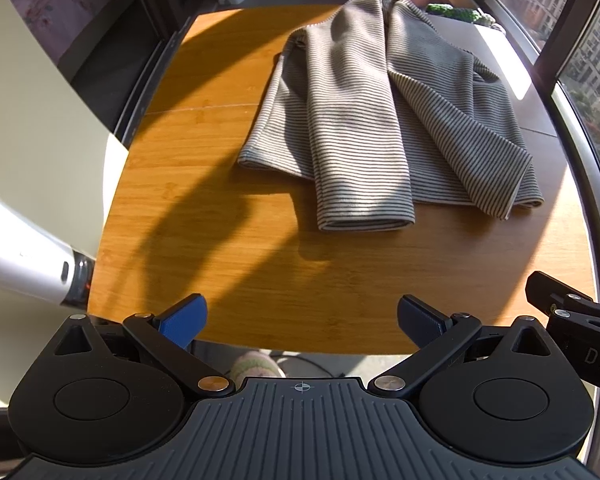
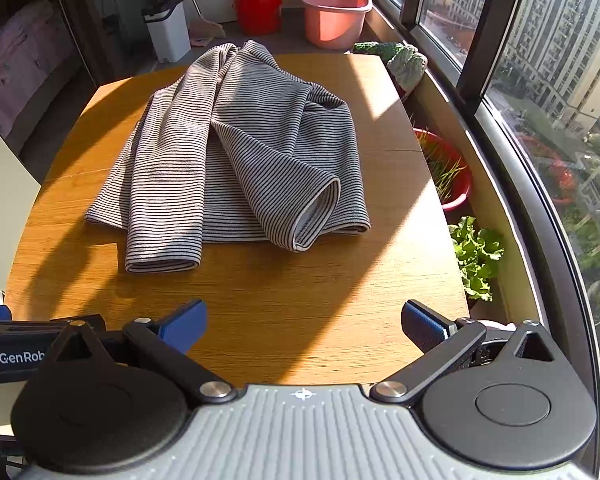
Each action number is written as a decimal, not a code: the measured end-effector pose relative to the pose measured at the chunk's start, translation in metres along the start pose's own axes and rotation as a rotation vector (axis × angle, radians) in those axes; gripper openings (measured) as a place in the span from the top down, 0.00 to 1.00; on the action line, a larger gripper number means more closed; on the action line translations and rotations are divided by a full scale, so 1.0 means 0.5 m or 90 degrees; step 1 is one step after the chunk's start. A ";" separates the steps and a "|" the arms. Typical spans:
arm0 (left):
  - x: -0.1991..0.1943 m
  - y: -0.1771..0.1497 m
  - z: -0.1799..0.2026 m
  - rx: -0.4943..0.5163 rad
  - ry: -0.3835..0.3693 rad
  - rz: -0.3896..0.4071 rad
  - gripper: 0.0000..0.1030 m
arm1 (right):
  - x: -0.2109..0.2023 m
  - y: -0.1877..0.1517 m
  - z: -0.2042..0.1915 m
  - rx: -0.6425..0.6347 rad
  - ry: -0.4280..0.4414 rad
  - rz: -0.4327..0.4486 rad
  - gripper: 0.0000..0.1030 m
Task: Fold clothes
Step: 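Move both tools toward the crumpled striped shirt on the table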
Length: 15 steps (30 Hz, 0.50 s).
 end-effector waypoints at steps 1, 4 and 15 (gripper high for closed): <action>0.000 0.000 -0.001 -0.001 0.000 0.000 0.00 | 0.000 0.000 -0.001 -0.001 0.000 0.000 0.00; 0.002 -0.001 -0.003 -0.003 0.001 0.001 0.00 | 0.002 -0.001 -0.003 -0.005 -0.003 -0.001 0.00; 0.002 -0.006 -0.008 -0.009 -0.003 -0.001 0.00 | 0.010 -0.008 -0.006 -0.020 -0.018 -0.006 0.00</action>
Point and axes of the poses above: each gripper's, at about its wrist camera, not at the fingertips, and x roughly the way its jaws point, z to its right, y to its top, the point moved 1 cm from there along x, roughly the way its jaws point, and after that the axes turned 6 degrees about z, right-handed, at the moved point
